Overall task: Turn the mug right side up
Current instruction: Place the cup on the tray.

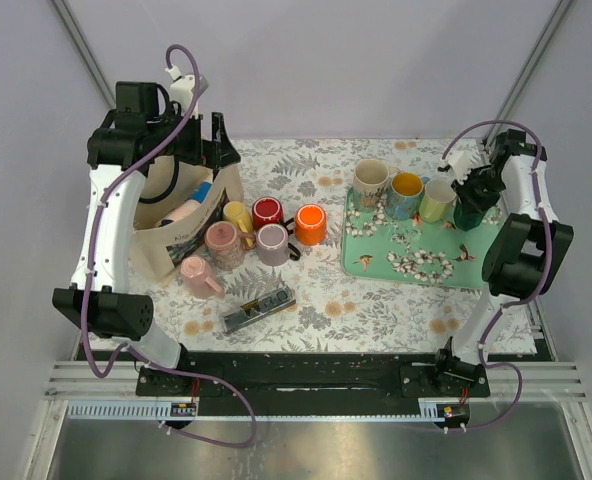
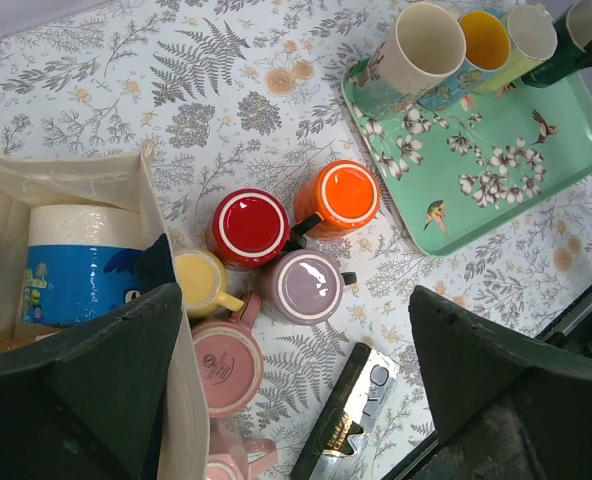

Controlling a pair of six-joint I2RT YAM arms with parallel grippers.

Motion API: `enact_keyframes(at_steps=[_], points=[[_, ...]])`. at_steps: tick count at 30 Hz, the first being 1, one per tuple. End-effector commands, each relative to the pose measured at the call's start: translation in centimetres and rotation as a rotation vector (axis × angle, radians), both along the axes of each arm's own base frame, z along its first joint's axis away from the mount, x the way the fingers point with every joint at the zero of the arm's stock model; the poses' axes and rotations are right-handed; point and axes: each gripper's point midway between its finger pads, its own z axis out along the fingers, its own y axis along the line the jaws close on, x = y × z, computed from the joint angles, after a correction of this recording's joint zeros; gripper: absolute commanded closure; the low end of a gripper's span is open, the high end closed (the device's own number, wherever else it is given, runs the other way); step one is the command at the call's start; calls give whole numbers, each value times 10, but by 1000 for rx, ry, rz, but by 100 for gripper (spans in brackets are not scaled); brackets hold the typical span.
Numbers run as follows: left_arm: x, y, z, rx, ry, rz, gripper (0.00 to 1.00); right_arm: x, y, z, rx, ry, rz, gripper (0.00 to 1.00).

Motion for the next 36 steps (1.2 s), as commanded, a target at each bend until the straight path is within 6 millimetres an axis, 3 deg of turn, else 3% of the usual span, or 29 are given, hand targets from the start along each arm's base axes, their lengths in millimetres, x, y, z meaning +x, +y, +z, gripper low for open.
enact_keyframes(at_steps=[1,17,23,27,29,31,36], points=[[-9,-1,17,14,-70,-18,1,27,-13,22,-49,-119,17,100],[-20,-14,8,69,-71,-59,1,42,-23,3,-41,-159,-41,98],[-22,-15,2,70,-24,-3,1,34,-29,-1,-55,-127,-67,67],[-25,-16,-2,55,39,21,1,33,-31,15,-61,-151,-104,53],[-30,-24,6,6,55,-1,1,33,-30,31,-55,-178,-121,50],[-29,-29,26,-59,33,11,1,32,-25,52,-28,-213,-149,48],[-22,-36,120,-333,-204,31,1,19,3,102,89,-285,-226,42]])
